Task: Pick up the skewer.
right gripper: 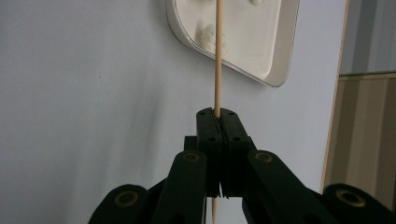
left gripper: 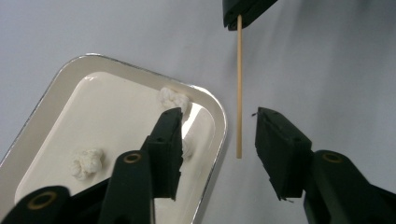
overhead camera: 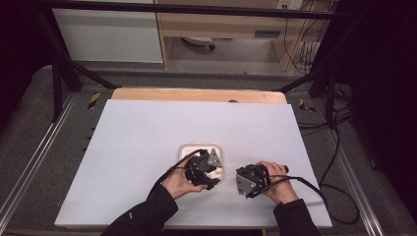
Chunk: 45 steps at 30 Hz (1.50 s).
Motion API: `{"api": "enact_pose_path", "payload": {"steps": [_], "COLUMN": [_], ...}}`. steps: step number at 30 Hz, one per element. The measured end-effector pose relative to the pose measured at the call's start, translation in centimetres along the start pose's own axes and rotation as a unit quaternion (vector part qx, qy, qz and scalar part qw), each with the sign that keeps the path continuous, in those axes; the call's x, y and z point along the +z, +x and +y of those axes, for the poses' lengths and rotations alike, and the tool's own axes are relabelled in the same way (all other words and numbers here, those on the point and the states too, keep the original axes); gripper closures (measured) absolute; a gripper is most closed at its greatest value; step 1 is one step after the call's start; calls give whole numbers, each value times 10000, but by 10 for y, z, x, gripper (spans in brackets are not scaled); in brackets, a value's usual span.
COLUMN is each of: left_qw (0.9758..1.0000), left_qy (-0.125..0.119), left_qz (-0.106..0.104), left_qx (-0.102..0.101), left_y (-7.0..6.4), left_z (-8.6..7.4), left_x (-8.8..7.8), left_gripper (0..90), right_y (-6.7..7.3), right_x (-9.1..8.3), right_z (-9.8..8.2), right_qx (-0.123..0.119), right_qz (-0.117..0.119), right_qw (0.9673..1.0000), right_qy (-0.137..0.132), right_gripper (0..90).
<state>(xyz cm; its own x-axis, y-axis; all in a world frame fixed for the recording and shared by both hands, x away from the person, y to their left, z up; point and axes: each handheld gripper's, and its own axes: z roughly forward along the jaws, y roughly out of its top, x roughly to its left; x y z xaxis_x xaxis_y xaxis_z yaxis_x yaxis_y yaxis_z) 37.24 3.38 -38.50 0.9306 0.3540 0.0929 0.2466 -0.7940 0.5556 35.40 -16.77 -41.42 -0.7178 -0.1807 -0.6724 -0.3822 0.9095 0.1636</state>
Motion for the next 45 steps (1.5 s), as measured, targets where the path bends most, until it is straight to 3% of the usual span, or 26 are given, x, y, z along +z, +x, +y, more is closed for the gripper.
{"api": "enact_pose_path", "payload": {"steps": [2, 6, 10, 19, 23, 36, 41, 42, 43, 45], "left_qw": [9999, 9984, 9966, 9964, 9967, 9977, 9988, 9991, 9993, 9994], "left_qy": [94, 516, 795, 817, 774, 637, 453, 404, 373, 345], "left_qz": [13, -2, -92, -190, -219, -141, -79, -50, -17, 31], "left_qx": [99, 235, 177, 77, 125, 160, 136, 111, 84, 45], "left_y": [-1, -4, -3, -1, -4, -8, -7, -6, -6, -3], "left_z": [3, 11, 19, 22, 22, 15, 11, 10, 9, 7], "left_x": [2, 9, 15, 21, 22, 24, 20, 19, 18, 15], "left_gripper": [504, 480, 578, 750, 871, 888, 889, 889, 889, 889], "right_y": [0, -1, -2, -1, -1, -2, -4, -6, -6, -8], "right_x": [0, 1, 1, 0, 0, 0, -3, -6, -6, -8], "right_z": [0, 3, 4, 4, 5, 6, 5, 3, 3, 0], "right_qx": [-46, -70, -142, -158, -164, -145, 140, 424, 424, 816], "right_qz": [8, 63, 63, 83, 63, 72, -15, -71, -71, -80], "right_qw": [10000, 9999, 9999, 9998, 9998, 9998, 9999, 9990, 9990, 9965], "right_qy": [9, 38, 71, 116, 103, 85, -30, -94, -94, -169], "right_gripper": [888, 888, 889, 889, 889, 884, 833, 763, 763, 669]}}
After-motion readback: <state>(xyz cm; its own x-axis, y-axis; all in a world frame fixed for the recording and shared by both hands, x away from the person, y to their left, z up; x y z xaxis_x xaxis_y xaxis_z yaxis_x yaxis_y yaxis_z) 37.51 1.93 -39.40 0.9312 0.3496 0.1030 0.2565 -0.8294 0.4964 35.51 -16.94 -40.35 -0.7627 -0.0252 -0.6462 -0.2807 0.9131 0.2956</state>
